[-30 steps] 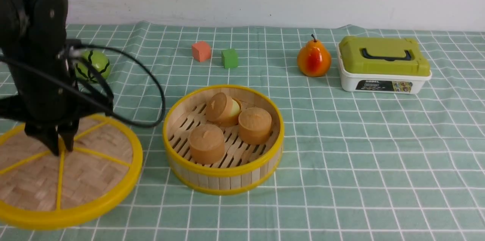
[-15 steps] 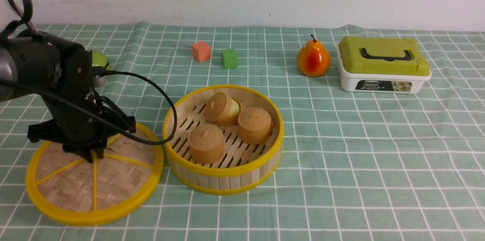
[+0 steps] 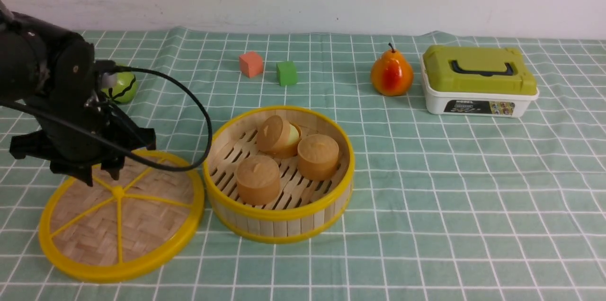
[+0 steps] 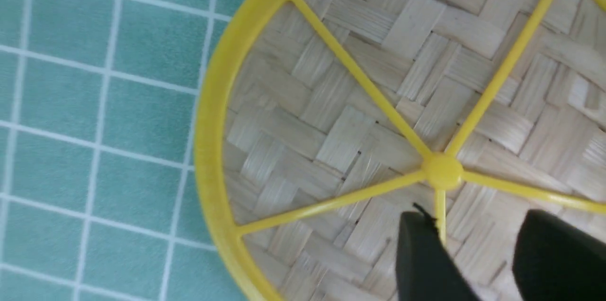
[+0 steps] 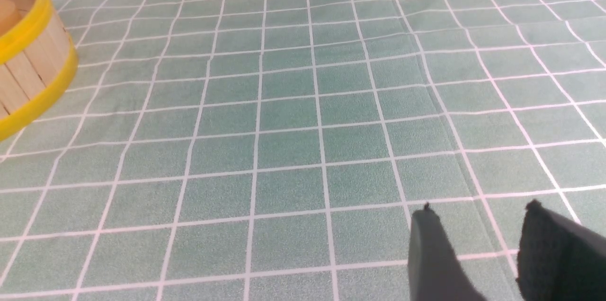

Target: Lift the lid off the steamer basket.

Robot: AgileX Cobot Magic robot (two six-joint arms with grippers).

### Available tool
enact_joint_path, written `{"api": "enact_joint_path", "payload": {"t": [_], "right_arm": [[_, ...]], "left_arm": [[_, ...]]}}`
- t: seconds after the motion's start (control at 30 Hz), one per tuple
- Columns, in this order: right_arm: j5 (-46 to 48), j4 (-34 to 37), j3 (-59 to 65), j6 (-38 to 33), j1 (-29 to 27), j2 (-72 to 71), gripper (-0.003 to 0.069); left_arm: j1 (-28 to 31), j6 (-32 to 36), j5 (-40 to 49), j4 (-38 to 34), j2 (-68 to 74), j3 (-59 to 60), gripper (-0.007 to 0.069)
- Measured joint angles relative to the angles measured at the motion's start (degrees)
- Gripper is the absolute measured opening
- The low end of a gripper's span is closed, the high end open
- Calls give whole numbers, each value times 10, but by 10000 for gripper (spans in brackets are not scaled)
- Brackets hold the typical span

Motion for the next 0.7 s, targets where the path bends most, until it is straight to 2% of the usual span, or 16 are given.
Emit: {"api": "enact_joint_path", "payload": {"t": [0.1, 0.17, 0.3, 0.43, 0.6, 0.7], "right_arm": [[0, 0, 0, 0, 0, 0, 241], [0, 0, 0, 0, 0, 0, 241], [0, 0, 0, 0, 0, 0, 241], [0, 0, 0, 0, 0, 0, 241], [0, 0, 0, 0, 0, 0, 241], [0, 0, 0, 0, 0, 0, 241]], "left_arm": [[0, 10, 47, 0, -68, 0, 62], [0, 11, 76, 0, -112, 3, -11], [0, 11, 117, -9, -239, 41, -13], [0, 11, 106, -41, -360, 112, -13], [0, 68, 13, -145, -602, 299, -13], [0, 110, -13, -178, -699, 386, -13]]}}
